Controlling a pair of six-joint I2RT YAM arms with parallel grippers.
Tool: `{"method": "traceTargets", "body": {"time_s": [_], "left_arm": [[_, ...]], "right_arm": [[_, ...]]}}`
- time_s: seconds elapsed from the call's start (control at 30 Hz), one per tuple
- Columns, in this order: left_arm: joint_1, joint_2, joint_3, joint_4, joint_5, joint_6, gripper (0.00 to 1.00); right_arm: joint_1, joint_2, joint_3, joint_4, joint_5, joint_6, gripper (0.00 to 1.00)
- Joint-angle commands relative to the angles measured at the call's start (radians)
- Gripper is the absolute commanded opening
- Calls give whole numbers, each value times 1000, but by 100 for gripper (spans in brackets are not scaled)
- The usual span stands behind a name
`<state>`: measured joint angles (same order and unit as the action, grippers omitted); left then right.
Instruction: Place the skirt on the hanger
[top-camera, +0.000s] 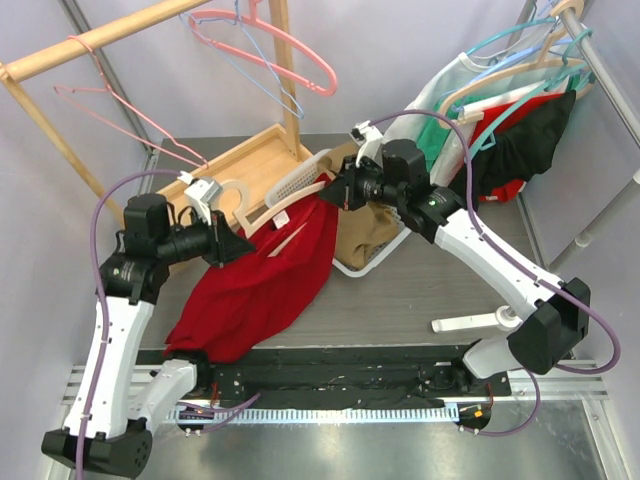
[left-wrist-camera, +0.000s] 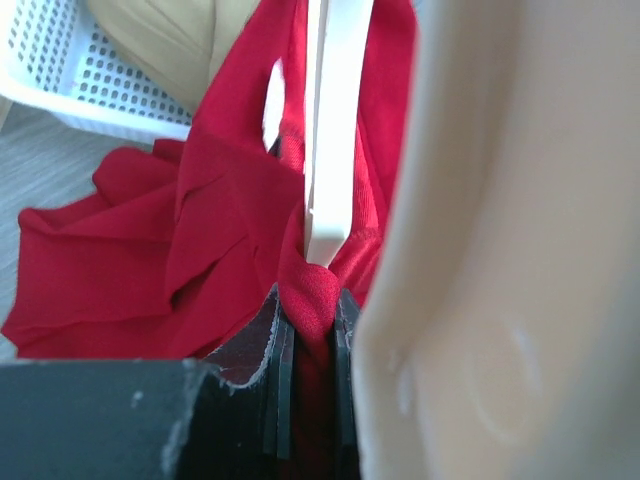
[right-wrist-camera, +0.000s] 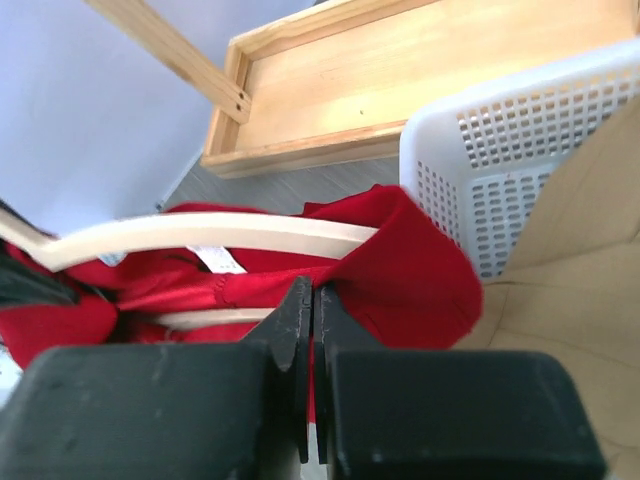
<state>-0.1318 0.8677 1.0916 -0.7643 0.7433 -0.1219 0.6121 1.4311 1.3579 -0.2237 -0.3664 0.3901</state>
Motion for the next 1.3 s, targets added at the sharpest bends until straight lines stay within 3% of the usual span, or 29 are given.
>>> {"method": "traceTargets", "body": {"time_s": [0.0, 0.17, 0.63, 0.77, 1.0, 1.1, 1.17, 1.27], "left_arm": [[-22, 105, 93, 57, 64, 13, 0], [-38, 203, 177, 66, 108, 47, 0], [-49, 384, 519, 85, 205, 83, 0], [-49, 360, 472, 69, 278, 111, 0], [-49, 229, 217, 63, 315, 153, 0], [-49, 182, 160, 46, 329, 176, 0], [-49, 159, 131, 30, 347, 195, 0], [-49, 142, 96, 16, 406, 208, 0]], "right_arm": [[148, -38, 125, 86, -232, -131, 1], [258, -21, 158, 44, -264, -200, 1], [299, -12, 294, -66, -321, -277, 1], [301, -21, 270, -113, -278, -292, 1], [282, -170, 48, -209, -80, -332, 4], [270, -195, 30, -294, -101, -350, 21], [270, -198, 76, -391, -137, -385, 47], [270, -192, 171, -515, -154, -447, 66]]}}
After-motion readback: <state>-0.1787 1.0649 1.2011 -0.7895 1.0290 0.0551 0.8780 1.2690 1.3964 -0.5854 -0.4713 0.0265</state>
